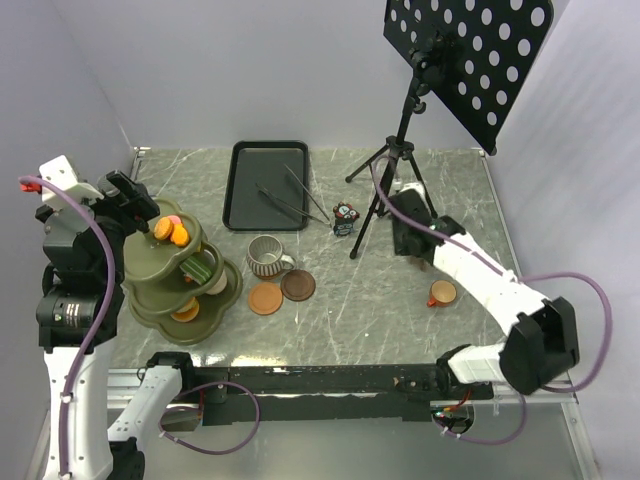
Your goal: Serve the afternoon tea
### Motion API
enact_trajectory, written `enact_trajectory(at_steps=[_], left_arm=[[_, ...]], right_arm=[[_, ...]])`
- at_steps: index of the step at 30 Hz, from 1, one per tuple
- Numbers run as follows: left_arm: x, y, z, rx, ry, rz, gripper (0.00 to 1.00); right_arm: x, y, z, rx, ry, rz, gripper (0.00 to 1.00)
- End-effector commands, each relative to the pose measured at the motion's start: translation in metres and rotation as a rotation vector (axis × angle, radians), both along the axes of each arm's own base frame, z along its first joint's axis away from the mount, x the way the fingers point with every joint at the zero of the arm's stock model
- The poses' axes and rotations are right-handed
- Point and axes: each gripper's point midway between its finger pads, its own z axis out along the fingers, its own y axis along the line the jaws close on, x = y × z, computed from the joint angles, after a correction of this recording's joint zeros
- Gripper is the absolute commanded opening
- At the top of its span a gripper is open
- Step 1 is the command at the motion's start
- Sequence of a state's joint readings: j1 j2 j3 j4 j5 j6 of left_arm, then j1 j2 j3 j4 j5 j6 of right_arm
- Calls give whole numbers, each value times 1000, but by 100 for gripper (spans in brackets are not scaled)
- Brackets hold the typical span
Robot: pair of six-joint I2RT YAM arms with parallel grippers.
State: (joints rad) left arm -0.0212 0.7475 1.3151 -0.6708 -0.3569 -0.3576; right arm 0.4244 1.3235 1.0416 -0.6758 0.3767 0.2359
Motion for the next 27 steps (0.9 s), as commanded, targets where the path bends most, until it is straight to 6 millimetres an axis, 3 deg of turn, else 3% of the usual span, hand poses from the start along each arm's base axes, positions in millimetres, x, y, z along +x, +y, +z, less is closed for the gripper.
enact_trajectory(at_steps=[1, 3, 9, 16, 22, 27], left_arm=[[0, -2, 9, -5, -46, -12, 100], [1, -3, 9, -5, -44, -19, 100], [2, -7, 8, -14, -47, -39, 100], [1, -8, 9, -14, -50, -42, 100], [-1, -7, 8, -10, -48, -41, 99], [-1, -8, 8, -14, -50, -43, 100]], right_arm=[[-16, 66, 26, 131, -52, 221, 0], [-25, 105, 32, 163, -65, 370, 0], [-33, 190, 47, 194, -66, 652, 0], [-40, 272, 52, 286, -90, 847, 0], [-55, 308, 34, 284, -56, 967, 0], [-58, 309, 14, 244, -33, 996, 0]])
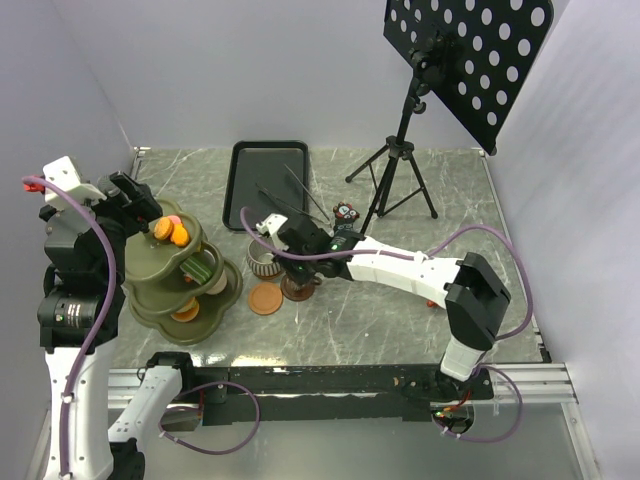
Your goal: Serve the afternoon tea
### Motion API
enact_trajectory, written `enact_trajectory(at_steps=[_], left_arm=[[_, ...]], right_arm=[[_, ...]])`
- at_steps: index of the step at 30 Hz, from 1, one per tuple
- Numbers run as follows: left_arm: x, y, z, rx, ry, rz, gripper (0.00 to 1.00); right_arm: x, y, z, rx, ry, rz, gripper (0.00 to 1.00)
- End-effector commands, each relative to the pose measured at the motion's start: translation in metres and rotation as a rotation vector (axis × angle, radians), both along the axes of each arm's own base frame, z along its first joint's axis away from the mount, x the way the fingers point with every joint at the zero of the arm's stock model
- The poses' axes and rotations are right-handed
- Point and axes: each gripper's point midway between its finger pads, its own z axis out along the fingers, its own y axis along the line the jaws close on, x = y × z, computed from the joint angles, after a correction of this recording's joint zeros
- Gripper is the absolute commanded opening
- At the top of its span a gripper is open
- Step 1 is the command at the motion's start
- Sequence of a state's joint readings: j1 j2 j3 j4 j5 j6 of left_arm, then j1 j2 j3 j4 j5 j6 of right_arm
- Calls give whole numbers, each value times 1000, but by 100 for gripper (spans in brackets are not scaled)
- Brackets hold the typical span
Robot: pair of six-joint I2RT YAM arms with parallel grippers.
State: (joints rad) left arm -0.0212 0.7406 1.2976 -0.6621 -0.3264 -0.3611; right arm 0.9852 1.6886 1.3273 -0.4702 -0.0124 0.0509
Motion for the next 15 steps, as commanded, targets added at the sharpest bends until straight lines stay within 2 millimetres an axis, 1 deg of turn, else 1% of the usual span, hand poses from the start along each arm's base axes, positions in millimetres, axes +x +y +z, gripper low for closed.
enact_trajectory(at_steps=[1, 10, 15], left_arm=[[-3, -2, 12, -9, -49, -10, 100], [-2, -2, 12, -9, -46, -12, 100], [-4, -1, 14, -4, -52, -7, 100]], right_arm=[[7, 20, 18, 70, -69, 50, 0], [9, 23, -2, 12, -97, 90, 0], [4, 23, -12, -18, -82, 107, 0]])
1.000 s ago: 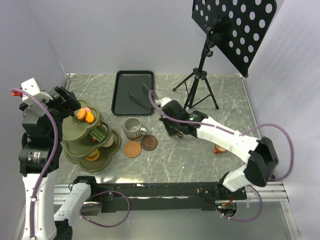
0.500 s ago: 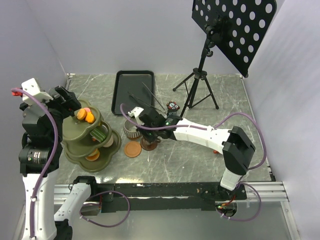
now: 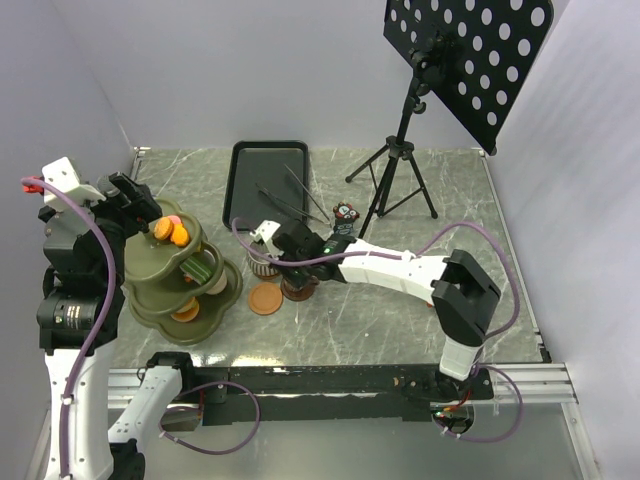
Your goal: Serve the afternoon tea
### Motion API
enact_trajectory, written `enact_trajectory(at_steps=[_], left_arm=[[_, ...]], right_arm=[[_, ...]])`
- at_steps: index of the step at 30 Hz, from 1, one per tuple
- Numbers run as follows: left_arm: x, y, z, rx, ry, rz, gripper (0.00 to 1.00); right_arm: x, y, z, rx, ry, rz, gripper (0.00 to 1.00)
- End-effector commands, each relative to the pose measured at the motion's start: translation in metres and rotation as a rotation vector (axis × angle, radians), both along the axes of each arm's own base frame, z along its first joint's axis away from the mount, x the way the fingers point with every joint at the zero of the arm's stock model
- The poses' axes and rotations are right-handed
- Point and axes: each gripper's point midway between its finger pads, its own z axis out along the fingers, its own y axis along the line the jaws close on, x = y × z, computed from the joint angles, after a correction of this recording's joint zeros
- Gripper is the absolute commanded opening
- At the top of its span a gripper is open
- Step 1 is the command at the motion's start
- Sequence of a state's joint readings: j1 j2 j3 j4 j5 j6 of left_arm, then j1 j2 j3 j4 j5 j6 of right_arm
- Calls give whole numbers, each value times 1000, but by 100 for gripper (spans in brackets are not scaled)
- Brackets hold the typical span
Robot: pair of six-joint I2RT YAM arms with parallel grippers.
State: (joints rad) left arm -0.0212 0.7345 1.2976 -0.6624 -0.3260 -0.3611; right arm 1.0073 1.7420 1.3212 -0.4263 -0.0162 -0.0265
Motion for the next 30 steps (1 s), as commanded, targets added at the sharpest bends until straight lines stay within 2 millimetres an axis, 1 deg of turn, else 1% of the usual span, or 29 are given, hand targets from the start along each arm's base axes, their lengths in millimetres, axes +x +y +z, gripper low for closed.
enact_trajectory(at_steps=[1, 6, 7, 8, 9, 10, 11, 13, 15, 16, 17, 18, 19, 20, 22, 23, 26, 27, 28, 30], left_arm=[[-2, -1, 13, -4, -46, -4, 100], [-2, -1, 12, -8, -46, -7, 100], [-2, -2, 11, -8, -45, -10, 100], [-2, -2, 12, -8, -46, -8, 100], [-2, -1, 12, -7, -47, -7, 100], [-2, -1, 12, -4, -46, -5, 100], [-2, -1, 12, -2, -46, -6, 100], [-3, -1, 11, -2, -43, -4, 100], [-3, -1, 11, -5, -45, -4, 100], [-4, 0, 10, -6, -44, -1, 100], [-3, 0, 9, -9, -44, 0, 100], [-4, 0, 9, -13, -45, 1, 100], [-4, -1, 8, -16, -46, 0, 100], [-3, -1, 8, -18, -45, -1, 100], [-3, -2, 7, -20, -44, -6, 100], [-2, -2, 7, -20, -45, -9, 100], [-2, -3, 7, -17, -46, -11, 100], [-2, -3, 7, -16, -44, -15, 100], [-1, -4, 7, -16, -42, -17, 100], [-2, -4, 7, -17, -42, -18, 100]], right_arm=[[8, 9, 6, 10, -61, 10, 0], [7, 5, -2, -26, -52, 9, 0], [7, 5, -2, -35, -53, 6, 6], [7, 5, -2, -39, -56, 3, 17], [8, 4, 1, -38, -66, -2, 31], [8, 4, 3, -36, -71, -6, 44], [10, 3, 8, -30, -81, -13, 54], [12, 0, 19, -22, -100, -30, 64], [13, -6, 39, -6, -122, -60, 72], [13, -10, 47, 1, -130, -80, 77], [15, -16, 62, 25, -150, -112, 80], [16, -22, 66, 21, -163, -135, 82], [18, -32, 77, 45, -171, -193, 84], [21, -44, 83, 52, -178, -243, 86], [29, -76, 82, 39, -163, -380, 87], [34, -95, 79, 33, -142, -481, 87], [43, -166, 61, -47, -80, -821, 86], [44, -188, 56, -64, -56, -939, 86], [39, -214, 47, -115, -24, -1041, 86], [34, -245, 36, -125, 27, -1190, 85]])
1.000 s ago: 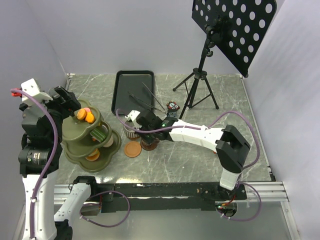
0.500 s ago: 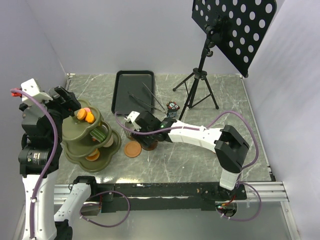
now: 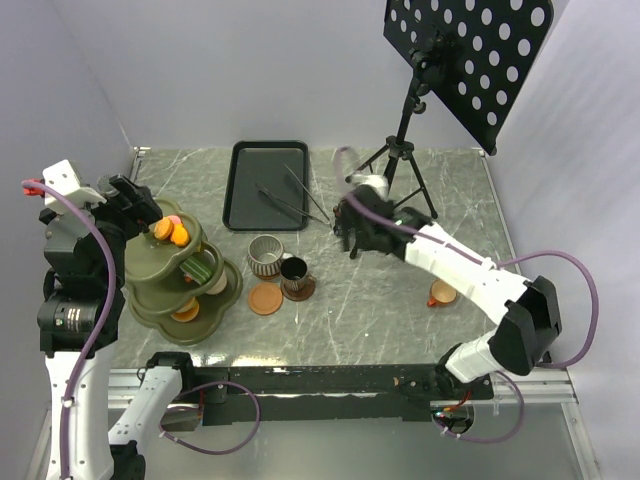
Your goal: Serve the afternoon tea
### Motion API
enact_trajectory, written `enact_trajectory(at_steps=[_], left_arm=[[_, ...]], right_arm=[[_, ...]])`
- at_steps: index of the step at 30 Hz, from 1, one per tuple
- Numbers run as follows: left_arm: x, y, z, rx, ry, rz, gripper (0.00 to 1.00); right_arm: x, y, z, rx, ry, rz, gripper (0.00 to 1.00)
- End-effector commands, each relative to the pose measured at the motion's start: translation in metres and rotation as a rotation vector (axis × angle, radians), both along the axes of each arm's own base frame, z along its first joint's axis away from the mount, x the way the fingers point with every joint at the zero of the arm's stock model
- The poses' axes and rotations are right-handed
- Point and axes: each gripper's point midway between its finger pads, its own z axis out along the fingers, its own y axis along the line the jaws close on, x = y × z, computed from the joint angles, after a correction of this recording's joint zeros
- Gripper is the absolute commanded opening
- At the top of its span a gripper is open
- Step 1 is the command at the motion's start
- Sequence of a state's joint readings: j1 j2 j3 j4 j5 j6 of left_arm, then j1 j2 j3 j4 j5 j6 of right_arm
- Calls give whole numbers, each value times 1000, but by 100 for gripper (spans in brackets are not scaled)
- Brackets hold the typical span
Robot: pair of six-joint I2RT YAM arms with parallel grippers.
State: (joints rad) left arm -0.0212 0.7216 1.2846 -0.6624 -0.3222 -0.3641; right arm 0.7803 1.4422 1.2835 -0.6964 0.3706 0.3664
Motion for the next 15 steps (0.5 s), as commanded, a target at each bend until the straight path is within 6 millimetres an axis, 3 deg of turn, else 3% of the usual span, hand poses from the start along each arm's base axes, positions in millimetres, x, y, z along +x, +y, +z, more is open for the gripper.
enact_trajectory(at_steps=[1, 8, 15], left_arm=[[0, -3, 11, -13, -44, -15, 100], [-2, -2, 13, -7, -47, -9, 100], [-4, -1, 14, -7, -52, -6, 100]], right_arm=[[-26, -99, -44, -68, 169, -470, 84], [-43, -156, -78, 31, 247, -754, 79], [-52, -194, -96, 67, 272, -919, 68]])
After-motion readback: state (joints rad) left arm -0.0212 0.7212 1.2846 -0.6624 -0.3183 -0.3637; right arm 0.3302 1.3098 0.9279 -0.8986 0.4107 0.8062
